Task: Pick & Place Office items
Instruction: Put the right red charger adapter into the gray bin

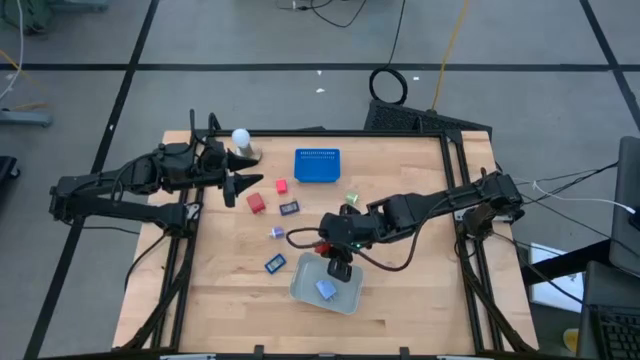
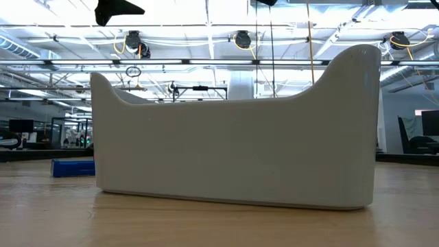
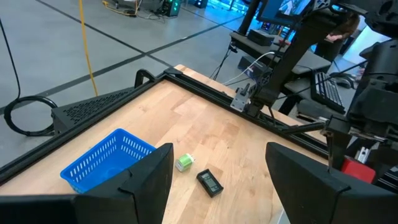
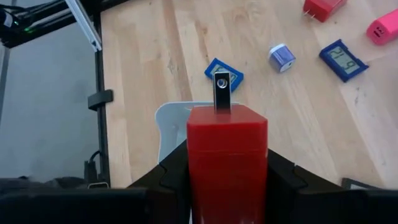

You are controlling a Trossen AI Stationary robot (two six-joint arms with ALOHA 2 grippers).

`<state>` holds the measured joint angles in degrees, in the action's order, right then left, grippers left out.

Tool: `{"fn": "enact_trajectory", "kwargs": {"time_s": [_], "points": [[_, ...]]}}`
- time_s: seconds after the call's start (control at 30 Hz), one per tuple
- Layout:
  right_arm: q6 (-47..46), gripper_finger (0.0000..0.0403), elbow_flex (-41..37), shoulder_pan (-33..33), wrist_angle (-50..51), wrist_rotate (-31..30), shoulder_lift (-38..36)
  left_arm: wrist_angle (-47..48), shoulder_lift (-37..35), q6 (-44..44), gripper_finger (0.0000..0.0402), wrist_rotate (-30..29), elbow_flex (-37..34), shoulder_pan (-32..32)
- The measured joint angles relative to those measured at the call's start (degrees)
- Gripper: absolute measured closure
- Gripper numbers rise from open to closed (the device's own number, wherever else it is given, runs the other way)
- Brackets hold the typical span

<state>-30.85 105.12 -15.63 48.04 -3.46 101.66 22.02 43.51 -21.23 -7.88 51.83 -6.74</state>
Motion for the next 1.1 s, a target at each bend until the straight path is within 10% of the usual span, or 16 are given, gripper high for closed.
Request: {"fn": "enact_trajectory", "kwargs": {"time_s": [1.1], "points": [[-6.2,0.0291,-22.8,-2.1,-20.6,1.8,0.7,0.0,0.0,0.0,0.0147,0.0,0.0,0.0]]}}
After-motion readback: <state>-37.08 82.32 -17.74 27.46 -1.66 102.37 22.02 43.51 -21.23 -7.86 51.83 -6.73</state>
